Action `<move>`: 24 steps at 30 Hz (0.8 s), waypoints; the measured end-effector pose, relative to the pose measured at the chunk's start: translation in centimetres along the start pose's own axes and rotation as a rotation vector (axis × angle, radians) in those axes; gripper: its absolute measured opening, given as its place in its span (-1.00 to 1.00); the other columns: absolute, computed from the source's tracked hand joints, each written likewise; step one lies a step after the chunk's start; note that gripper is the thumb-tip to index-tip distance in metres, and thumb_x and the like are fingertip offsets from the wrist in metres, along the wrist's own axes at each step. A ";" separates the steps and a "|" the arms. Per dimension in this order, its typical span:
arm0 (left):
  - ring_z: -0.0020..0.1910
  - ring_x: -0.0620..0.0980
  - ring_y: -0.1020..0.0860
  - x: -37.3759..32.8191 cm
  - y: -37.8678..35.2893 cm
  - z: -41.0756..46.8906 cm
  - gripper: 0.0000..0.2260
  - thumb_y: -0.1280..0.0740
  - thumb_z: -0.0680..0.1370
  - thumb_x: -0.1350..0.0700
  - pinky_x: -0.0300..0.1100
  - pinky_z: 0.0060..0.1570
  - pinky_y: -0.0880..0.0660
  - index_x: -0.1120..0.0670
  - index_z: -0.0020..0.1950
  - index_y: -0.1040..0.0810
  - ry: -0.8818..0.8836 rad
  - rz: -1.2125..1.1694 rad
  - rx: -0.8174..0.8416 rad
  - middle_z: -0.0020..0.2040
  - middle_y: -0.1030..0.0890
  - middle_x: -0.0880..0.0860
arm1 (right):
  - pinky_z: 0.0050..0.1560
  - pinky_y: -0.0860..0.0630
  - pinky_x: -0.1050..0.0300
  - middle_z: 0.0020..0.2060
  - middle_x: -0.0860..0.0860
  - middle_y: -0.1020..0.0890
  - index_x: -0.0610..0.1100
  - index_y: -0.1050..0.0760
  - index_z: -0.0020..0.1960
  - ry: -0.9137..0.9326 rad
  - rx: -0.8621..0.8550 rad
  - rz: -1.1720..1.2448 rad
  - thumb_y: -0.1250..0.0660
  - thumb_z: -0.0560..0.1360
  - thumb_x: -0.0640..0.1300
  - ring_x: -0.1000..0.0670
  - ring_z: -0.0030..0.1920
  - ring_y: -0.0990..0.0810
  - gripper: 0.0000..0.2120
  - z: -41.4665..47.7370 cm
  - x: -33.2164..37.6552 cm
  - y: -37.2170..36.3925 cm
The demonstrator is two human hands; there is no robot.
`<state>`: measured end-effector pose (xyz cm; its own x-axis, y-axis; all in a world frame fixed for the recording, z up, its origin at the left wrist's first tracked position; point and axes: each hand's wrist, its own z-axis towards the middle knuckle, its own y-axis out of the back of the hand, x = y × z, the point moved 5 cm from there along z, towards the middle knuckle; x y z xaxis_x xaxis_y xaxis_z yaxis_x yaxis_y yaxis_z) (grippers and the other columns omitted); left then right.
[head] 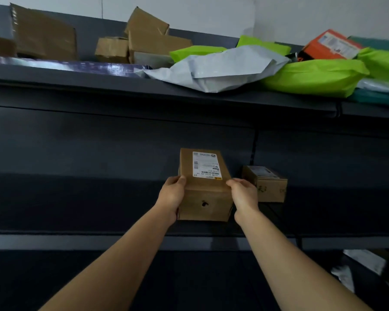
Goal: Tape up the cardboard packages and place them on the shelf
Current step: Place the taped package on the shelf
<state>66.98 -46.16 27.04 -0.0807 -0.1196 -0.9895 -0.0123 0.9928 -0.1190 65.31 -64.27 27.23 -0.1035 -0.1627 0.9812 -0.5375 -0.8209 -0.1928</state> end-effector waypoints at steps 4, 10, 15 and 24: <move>-0.09 -0.02 -0.52 0.5 -2.1 2.0 -0.66 -0.15 0.65 -0.05 -0.13 -0.33 -0.41 0.00 0.41 -0.34 0.047 0.010 0.056 0.07 -0.54 0.03 | 0.23 -0.51 -0.13 -0.04 -0.09 -0.61 -0.05 -0.51 -0.10 -0.037 -0.045 0.001 -0.36 0.52 -0.22 -0.14 0.07 -0.58 -0.90 2.2 -0.4 0.9; -0.15 -0.05 -0.50 0.6 -5.2 4.3 -0.63 -0.15 0.65 -0.06 -0.15 -0.36 -0.41 0.04 0.42 -0.34 0.080 0.024 0.107 -0.04 -0.52 0.00 | 0.27 -0.48 -0.16 0.05 -0.13 -0.61 -0.09 -0.53 0.03 -0.053 -0.084 -0.010 -0.38 0.52 -0.17 -0.17 0.11 -0.57 -0.90 5.2 -0.6 2.1; -0.14 -0.01 -0.50 0.7 -7.7 5.2 -0.60 -0.17 0.64 -0.08 -0.09 -0.32 -0.41 0.06 0.43 -0.33 0.133 0.009 0.143 -0.02 -0.53 0.04 | 0.28 -0.47 -0.17 0.08 -0.13 -0.57 -0.06 -0.42 0.11 -0.074 -0.080 -0.042 -0.36 0.54 -0.14 -0.18 0.15 -0.54 -0.81 7.5 -0.2 3.4; -0.15 -0.03 -0.49 1.1 -10.6 6.8 -0.58 -0.17 0.64 -0.10 -0.10 -0.26 -0.46 0.07 0.43 -0.33 0.133 0.016 0.156 -0.06 -0.51 0.03 | 0.24 -0.51 -0.17 0.09 -0.12 -0.60 -0.05 -0.48 0.01 -0.006 -0.140 -0.105 -0.39 0.53 -0.12 -0.16 0.13 -0.57 -0.89 10.0 0.1 5.0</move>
<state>73.82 -56.85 26.65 -0.2108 -0.0933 -0.9731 0.1439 0.9816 -0.1253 71.00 -73.85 26.38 -0.0354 -0.0835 0.9959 -0.6563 -0.7496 -0.0862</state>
